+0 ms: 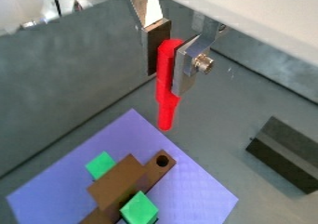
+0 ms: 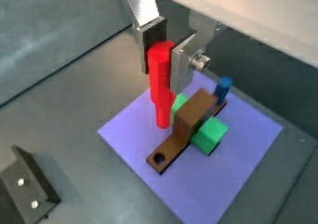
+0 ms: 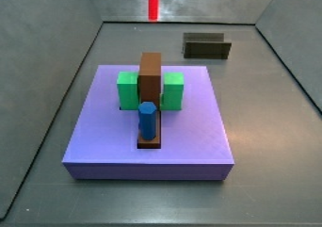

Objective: Pick up the red object. Move up. Place the red object on the fixture. Regrasp the red object. Move to above the board. Insert the red object.
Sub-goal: Insert the red object.

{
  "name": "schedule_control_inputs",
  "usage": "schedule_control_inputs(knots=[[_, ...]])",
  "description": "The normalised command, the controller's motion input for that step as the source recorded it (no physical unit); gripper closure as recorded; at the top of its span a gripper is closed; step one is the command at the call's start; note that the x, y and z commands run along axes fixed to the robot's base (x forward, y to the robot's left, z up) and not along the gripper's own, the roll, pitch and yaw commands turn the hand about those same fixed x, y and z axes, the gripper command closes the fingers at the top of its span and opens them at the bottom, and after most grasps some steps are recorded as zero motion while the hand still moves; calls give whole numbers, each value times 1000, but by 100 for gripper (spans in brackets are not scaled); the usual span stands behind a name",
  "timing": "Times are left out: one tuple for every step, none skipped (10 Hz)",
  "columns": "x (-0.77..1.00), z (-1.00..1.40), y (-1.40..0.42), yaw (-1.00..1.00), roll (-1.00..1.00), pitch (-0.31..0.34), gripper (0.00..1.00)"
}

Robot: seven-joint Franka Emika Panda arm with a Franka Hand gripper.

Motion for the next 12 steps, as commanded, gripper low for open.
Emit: schedule_control_inputs(knots=[[-80,-711,200,40,-170,-166,100],[-54,-671,177,43,-184,-171,100],[63,-883,20,71,0,-116,100],[220,-809,0,54,99,0,100],[166,-589,-14,0,36,7,100],[43,-517,0,-57,17,7,100],[23,-497,0,-29,29,0,100],[20,-417,0,0,69,0,100],[0,-189,-11,0,0,0,100],[0,-157,-9,0,0,0,100],[6,-154,0,0,0,0,100],[0,-189,0,0,0,0,100]])
